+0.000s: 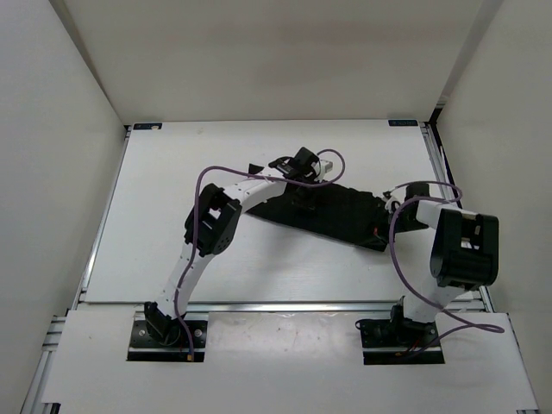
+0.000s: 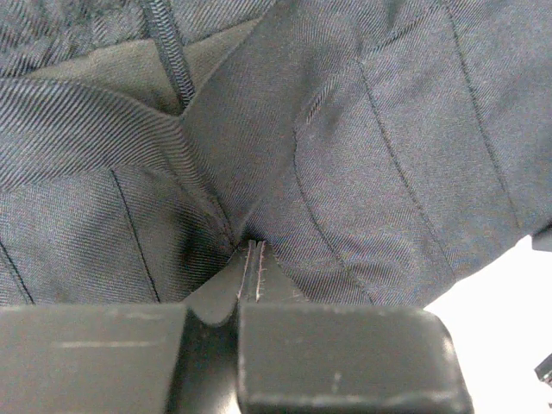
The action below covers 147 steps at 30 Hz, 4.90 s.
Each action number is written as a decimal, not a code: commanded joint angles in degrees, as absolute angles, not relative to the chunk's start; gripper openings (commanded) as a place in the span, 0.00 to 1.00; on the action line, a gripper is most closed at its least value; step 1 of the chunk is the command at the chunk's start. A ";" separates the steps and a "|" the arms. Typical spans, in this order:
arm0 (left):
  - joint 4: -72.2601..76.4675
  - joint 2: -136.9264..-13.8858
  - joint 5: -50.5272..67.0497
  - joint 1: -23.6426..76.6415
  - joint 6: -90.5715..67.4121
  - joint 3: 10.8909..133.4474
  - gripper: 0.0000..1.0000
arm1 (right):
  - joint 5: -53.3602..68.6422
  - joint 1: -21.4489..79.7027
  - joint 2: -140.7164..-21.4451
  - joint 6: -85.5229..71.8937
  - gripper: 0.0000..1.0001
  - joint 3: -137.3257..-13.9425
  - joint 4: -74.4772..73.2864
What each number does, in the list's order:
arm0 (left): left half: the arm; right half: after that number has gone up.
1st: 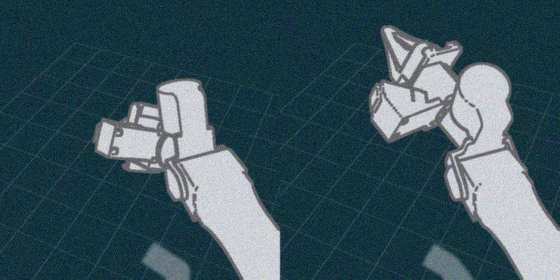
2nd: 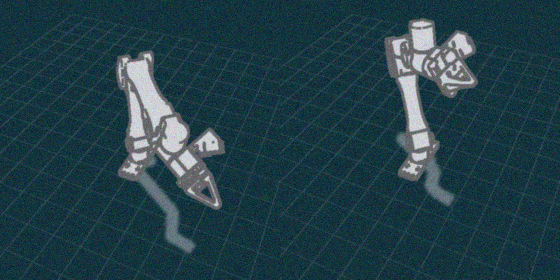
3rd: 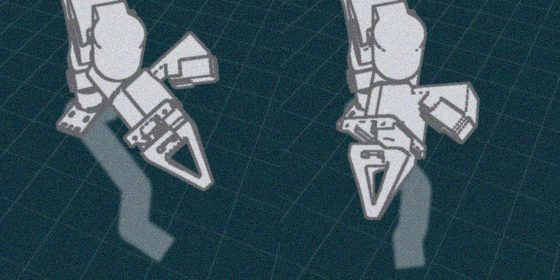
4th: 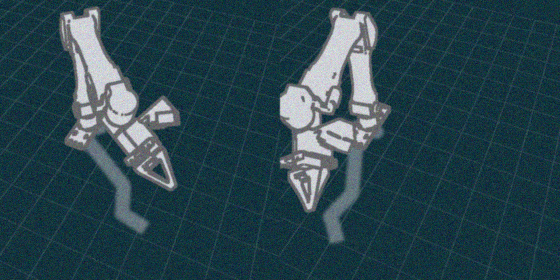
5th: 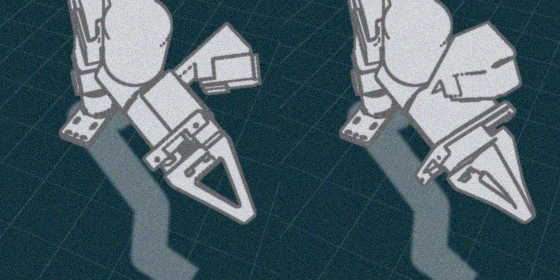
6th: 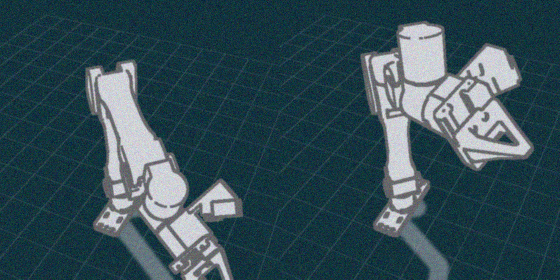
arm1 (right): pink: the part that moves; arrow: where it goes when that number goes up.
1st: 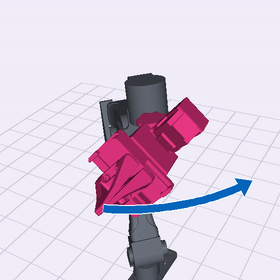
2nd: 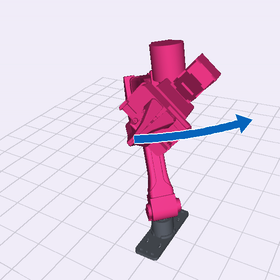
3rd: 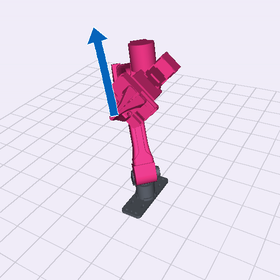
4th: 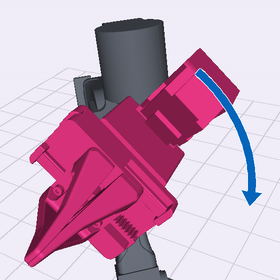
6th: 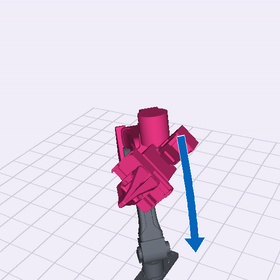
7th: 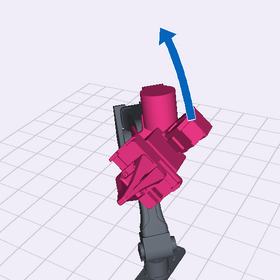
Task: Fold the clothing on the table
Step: Fold the skirt
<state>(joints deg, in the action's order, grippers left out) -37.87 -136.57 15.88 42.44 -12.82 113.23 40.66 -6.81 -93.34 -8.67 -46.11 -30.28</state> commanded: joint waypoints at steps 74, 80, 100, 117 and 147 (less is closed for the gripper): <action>-22.85 -93.08 14.68 39.90 -20.04 51.07 0.00 | 12.12 10.46 -108.81 5.72 0.01 -75.14 -40.87; -22.50 -89.22 13.45 36.74 -19.07 51.85 0.00 | 29.06 6.34 -96.62 2.22 0.25 -69.45 -39.11; -26.54 -91.50 13.10 37.27 -17.31 62.40 0.00 | 33.94 -15.21 -96.85 -13.18 0.99 -53.26 -28.49; -29.00 -92.55 14.85 36.56 -15.91 61.17 0.00 | 37.79 -12.75 -104.94 -14.85 0.80 -58.36 -21.62; -21.89 -83.14 7.66 26.63 -19.16 45.54 0.00 | 47.28 -8.71 -73.40 9.04 0.00 -59.06 -30.14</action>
